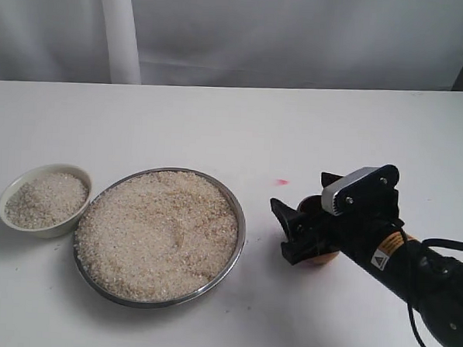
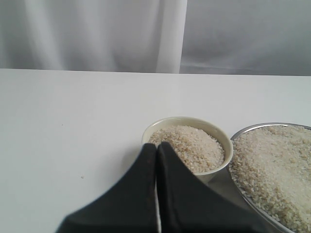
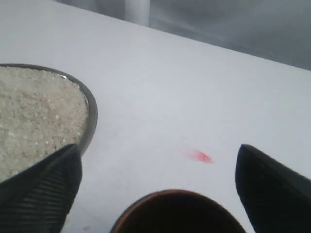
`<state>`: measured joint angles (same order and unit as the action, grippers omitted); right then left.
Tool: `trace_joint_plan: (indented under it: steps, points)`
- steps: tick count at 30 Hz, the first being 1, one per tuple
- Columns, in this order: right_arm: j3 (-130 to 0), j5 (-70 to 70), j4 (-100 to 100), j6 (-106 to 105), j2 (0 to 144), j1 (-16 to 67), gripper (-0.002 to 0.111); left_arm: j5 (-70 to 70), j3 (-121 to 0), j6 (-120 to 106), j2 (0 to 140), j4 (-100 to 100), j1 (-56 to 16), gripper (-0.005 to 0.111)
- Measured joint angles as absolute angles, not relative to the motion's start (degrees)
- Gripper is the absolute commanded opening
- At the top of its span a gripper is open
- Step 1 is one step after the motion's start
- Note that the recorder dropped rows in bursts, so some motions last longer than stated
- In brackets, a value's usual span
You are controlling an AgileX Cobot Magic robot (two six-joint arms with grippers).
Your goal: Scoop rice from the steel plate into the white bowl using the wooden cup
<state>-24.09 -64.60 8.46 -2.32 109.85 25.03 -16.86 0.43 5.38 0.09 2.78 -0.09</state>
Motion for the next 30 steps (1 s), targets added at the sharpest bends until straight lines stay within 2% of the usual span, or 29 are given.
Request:
trace_joint_plan:
  steps: [7,10,15,20,30]
  points:
    - [-20.2,-64.8,9.6,-2.3,101.0,25.0,0.078,-16.9,0.4,5.4,0.1,2.8,-0.1,0.0]
    - [-18.0,-64.8,9.7,-2.3,95.5,25.0,0.07,-16.9,0.4,5.4,0.1,2.8,-0.1,0.0]
    - [-14.1,-64.9,9.8,-2.2,85.5,25.0,0.033,-16.9,0.4,5.4,0.1,2.8,-0.1,0.0]
    - [-9.5,-64.9,9.8,-2.2,75.7,25.0,0.002,-16.9,0.4,5.4,0.1,2.8,-0.1,0.0]
    - [-3.1,-65.0,9.8,1.3,62.2,25.0,0.0,-16.9,0.4,5.4,0.1,2.8,-0.1,0.0]
